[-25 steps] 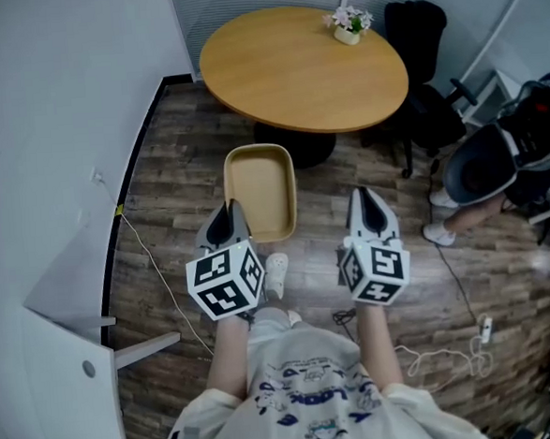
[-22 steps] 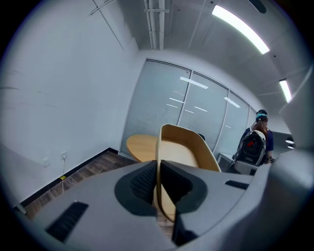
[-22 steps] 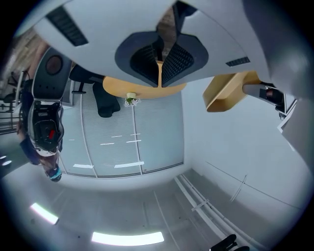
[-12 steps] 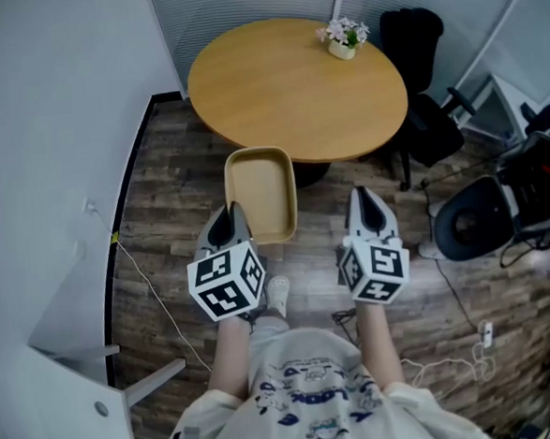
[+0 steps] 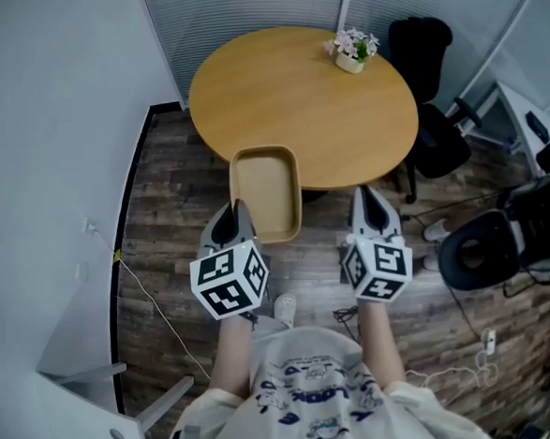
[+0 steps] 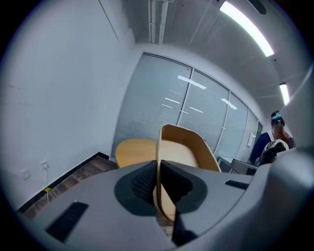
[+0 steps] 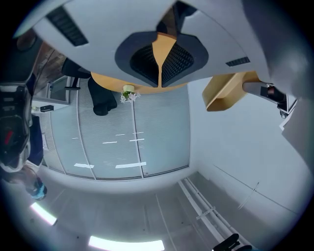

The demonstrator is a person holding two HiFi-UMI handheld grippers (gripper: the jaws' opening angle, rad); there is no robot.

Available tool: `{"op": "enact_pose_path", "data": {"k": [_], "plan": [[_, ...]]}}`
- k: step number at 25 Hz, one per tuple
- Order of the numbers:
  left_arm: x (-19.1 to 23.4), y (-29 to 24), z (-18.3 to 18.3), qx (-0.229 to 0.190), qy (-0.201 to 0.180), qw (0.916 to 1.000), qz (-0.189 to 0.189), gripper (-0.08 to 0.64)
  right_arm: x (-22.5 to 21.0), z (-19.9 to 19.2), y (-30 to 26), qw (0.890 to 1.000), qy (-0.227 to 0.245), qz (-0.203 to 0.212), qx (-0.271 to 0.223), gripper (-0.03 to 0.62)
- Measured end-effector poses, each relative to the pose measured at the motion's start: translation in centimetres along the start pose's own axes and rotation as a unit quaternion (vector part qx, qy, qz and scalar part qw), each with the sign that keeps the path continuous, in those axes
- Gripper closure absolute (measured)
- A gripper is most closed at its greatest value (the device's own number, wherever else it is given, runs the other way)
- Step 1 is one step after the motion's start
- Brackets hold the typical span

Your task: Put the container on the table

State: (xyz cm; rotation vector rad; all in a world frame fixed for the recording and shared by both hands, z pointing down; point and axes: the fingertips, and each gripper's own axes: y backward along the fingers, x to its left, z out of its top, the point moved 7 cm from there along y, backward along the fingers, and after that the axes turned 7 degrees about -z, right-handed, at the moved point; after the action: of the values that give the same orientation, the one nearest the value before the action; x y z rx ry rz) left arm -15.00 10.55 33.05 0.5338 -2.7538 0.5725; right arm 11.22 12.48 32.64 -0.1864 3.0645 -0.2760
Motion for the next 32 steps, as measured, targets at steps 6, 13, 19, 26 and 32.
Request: {"op": "enact_pose_path", "data": {"k": [6, 13, 19, 26, 32], "plan": [[1.6, -3.2, 1.3, 0.008, 0.0, 1.0, -0.003, 0.541, 0.6, 0.0, -3.3, 1.0, -0.001, -0.009, 0.009, 0.571], [2.5, -5.8, 1.3, 0.022, 0.009, 0.9997, -0.004, 0.541, 0.6, -0.5, -5.9, 1.0, 0.004, -0.011, 0.022, 0.571], [2.6, -8.4, 1.6, 0.029, 0.014, 0.9995, 0.002, 0.541, -0.1, -0.5, -9.0, 0.999, 0.007, -0.006, 0.032, 0.571], [2.8, -12.3, 2.9, 0.029, 0.014, 0.9993, 0.017, 0.541, -0.5, -0.1, -13.8, 0.999, 0.012, 0.014, 0.038, 0.571], [2.6, -16.8, 4.2, 0.03, 0.019, 0.9991, 0.023, 0.541, -1.4, 0.5, -18.9, 0.999, 0.012, 0.026, 0.042, 0.571]]}}
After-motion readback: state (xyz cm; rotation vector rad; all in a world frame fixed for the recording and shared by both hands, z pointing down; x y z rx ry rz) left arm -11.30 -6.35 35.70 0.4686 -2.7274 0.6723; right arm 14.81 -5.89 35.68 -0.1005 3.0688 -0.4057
